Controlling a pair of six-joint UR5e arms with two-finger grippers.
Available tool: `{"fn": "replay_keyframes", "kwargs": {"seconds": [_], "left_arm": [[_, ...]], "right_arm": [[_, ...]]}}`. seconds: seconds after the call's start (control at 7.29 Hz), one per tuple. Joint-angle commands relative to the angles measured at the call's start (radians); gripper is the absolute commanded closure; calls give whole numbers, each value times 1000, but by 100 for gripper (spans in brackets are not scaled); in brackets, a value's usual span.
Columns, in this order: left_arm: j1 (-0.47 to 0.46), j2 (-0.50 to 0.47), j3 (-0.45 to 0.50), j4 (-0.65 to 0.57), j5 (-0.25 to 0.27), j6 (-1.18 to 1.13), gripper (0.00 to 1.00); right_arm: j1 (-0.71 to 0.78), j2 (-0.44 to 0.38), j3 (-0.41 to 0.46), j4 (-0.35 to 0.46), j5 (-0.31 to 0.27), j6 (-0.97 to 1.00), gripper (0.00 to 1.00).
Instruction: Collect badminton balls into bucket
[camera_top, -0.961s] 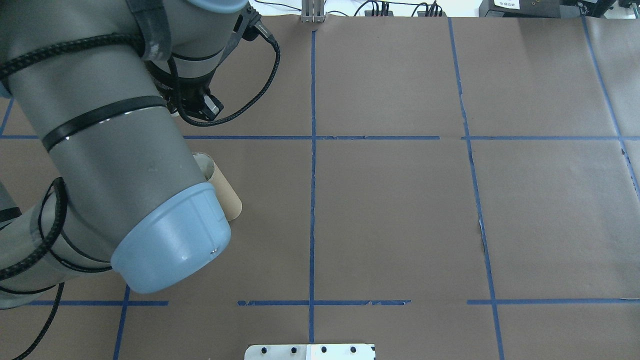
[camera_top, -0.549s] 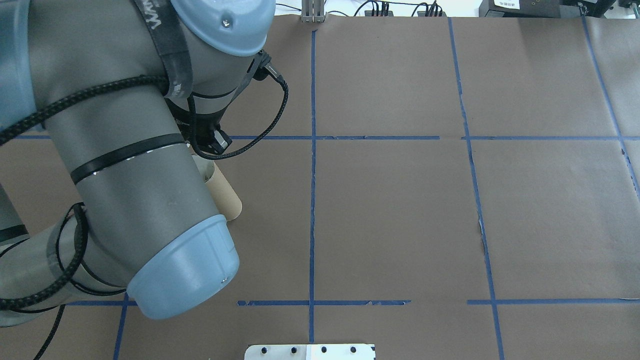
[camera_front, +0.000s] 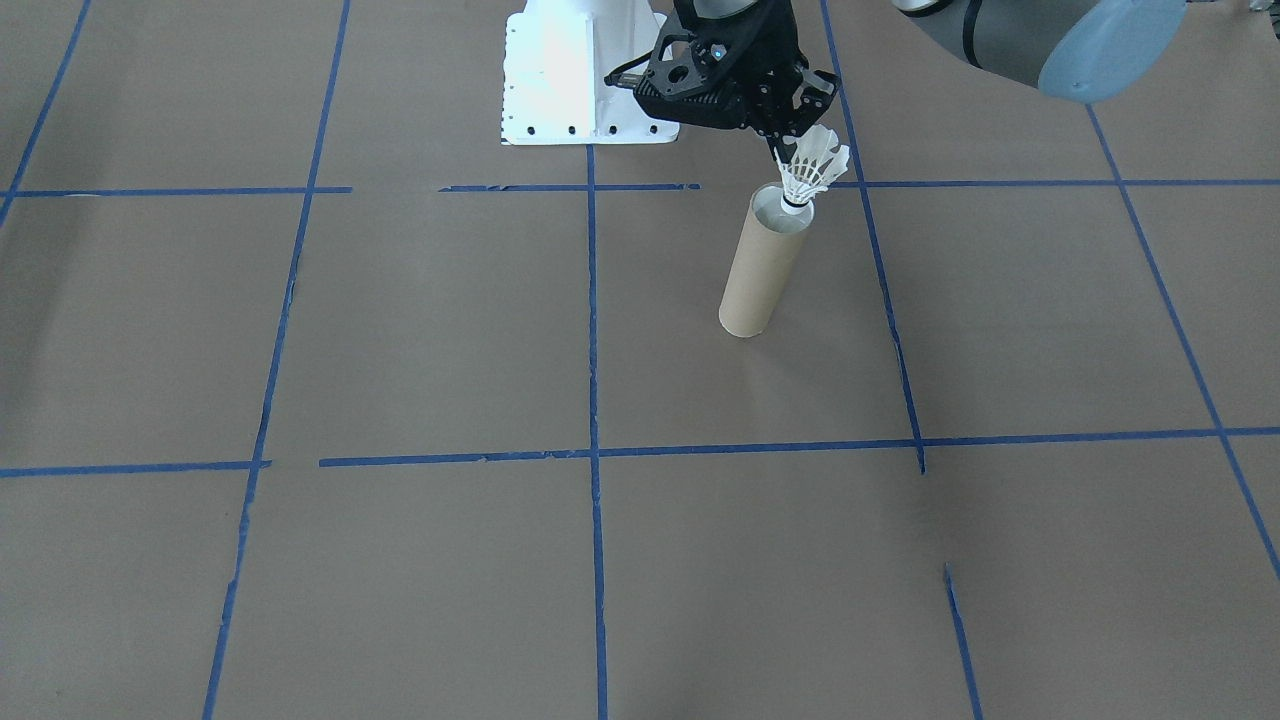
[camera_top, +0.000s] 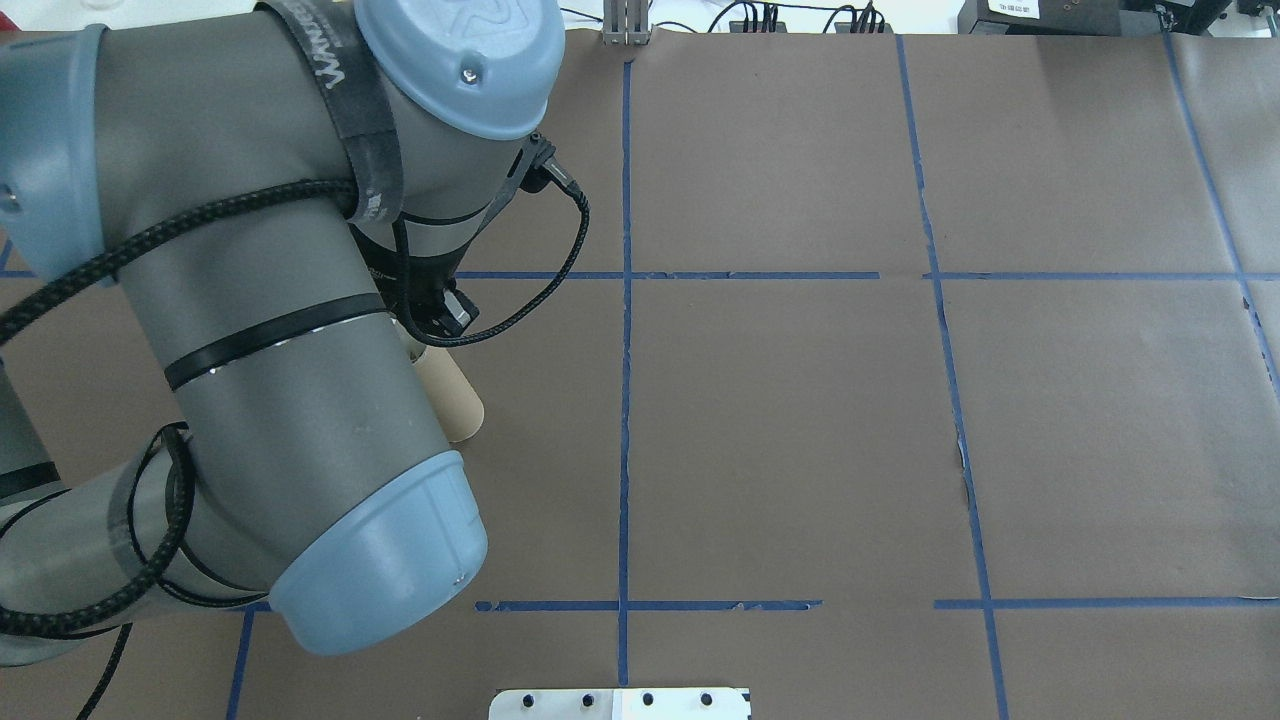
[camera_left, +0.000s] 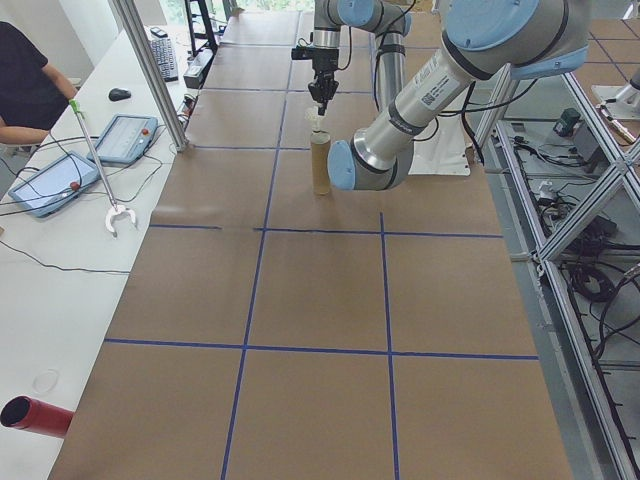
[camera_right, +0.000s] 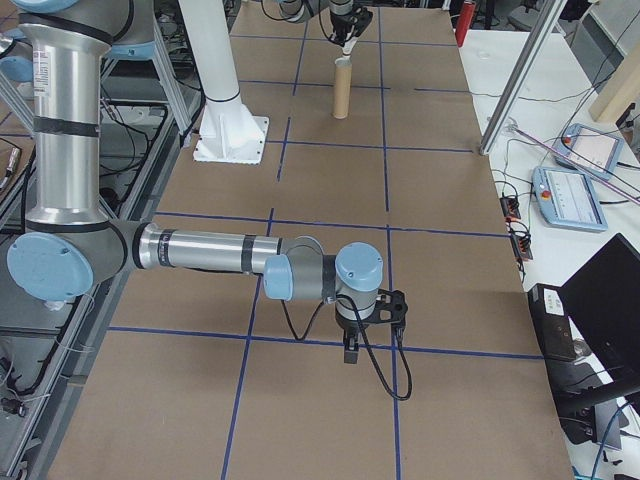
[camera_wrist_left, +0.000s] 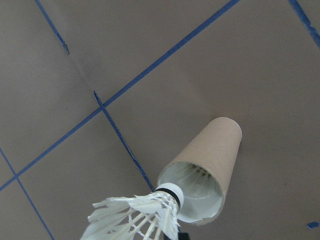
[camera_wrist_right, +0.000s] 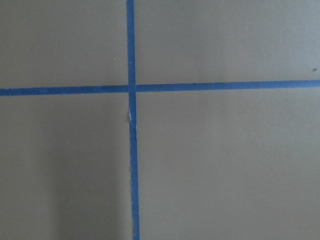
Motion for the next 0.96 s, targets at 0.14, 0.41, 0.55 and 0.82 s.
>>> {"fn": "replay_keyframes", "kwargs": {"seconds": [0.14, 0.41, 0.55, 0.82], "left_arm": [[14, 5, 28, -41, 0, -6, 100], [14, 9, 19, -40, -1, -6, 100], [14, 15, 14, -40, 1, -5, 100], [12, 23, 11, -40, 4, 3, 100]], "right_arm": [[0, 0, 0, 0, 0, 0, 0], [0, 0, 0, 0, 0, 0, 0], [0, 0, 0, 0, 0, 0, 0], [0, 0, 0, 0, 0, 0, 0]]}}
